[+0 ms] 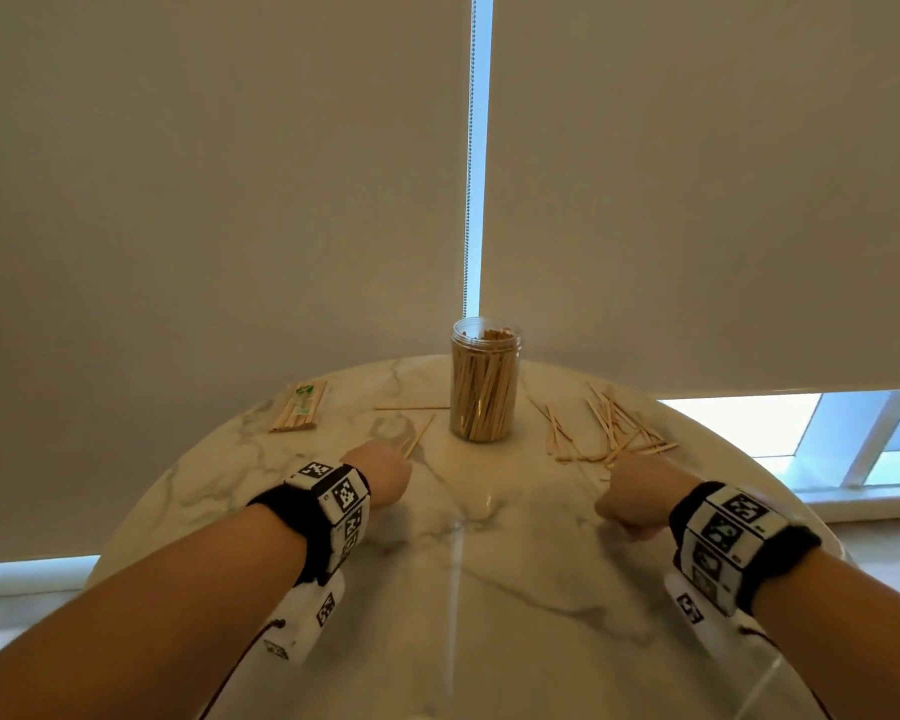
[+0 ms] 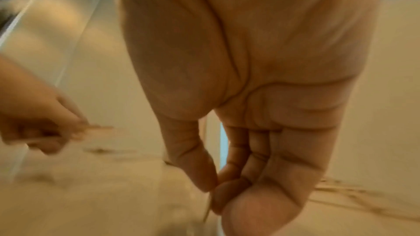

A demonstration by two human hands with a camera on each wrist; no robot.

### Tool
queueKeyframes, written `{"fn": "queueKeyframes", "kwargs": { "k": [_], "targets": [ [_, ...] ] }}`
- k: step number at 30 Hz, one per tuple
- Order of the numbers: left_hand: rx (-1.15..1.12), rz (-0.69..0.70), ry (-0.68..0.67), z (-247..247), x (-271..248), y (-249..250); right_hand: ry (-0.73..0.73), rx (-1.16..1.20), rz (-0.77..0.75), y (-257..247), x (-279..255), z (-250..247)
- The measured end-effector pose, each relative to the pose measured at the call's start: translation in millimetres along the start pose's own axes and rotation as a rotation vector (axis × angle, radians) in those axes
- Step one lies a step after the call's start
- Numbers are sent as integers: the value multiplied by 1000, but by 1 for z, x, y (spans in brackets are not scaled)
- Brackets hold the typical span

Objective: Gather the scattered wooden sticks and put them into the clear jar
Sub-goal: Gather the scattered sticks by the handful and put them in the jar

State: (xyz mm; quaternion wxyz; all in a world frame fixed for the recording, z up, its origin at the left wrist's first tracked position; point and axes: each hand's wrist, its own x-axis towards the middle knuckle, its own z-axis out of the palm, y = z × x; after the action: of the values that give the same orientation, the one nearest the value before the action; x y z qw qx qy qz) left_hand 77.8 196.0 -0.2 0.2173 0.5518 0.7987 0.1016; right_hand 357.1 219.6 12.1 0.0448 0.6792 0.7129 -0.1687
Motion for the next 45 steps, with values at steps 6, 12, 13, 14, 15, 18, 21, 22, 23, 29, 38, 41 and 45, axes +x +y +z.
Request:
{"fn": "queueKeyframes", "kwargs": {
  "k": [6, 12, 13, 14, 15, 18, 21, 22, 23, 29, 38, 41, 45],
  "targets": [
    [-618, 58, -111, 22, -15, 29, -123, 514, -300, -70, -37, 12],
    [-535, 133, 110, 24, -3, 38, -73, 619, -367, -104, -36, 19],
    [-502, 127, 142, 18, 7, 33, -52, 611, -346, -98, -31, 16],
    [-475, 121, 158, 10, 16, 27, -18, 589, -312, -87, -22, 11],
    [-436, 119, 174, 3, 30, 20, 17, 557, -259, -74, -11, 6],
    [-198, 106, 221, -25, 65, 3, 95, 314, -73, -24, 31, -14],
    [-8, 116, 249, -41, 98, -5, 123, -59, 86, 22, 62, -35],
    [33, 107, 248, -43, 109, -5, 114, -150, 133, 37, 72, -39],
    [63, 94, 248, -43, 120, -3, 85, -230, 183, 52, 83, -41],
    [92, 34, 247, -23, 171, 8, 12, -103, 268, 64, 143, -45],
    [186, 35, 81, -11, 183, 12, 12, -184, 161, -5, 188, -39],
    [253, 51, 94, -8, 178, 16, 58, -166, 109, -20, 184, -35],
    [309, 102, 141, -5, 161, 20, 94, -104, 74, -34, 166, -31]
  ]
}}
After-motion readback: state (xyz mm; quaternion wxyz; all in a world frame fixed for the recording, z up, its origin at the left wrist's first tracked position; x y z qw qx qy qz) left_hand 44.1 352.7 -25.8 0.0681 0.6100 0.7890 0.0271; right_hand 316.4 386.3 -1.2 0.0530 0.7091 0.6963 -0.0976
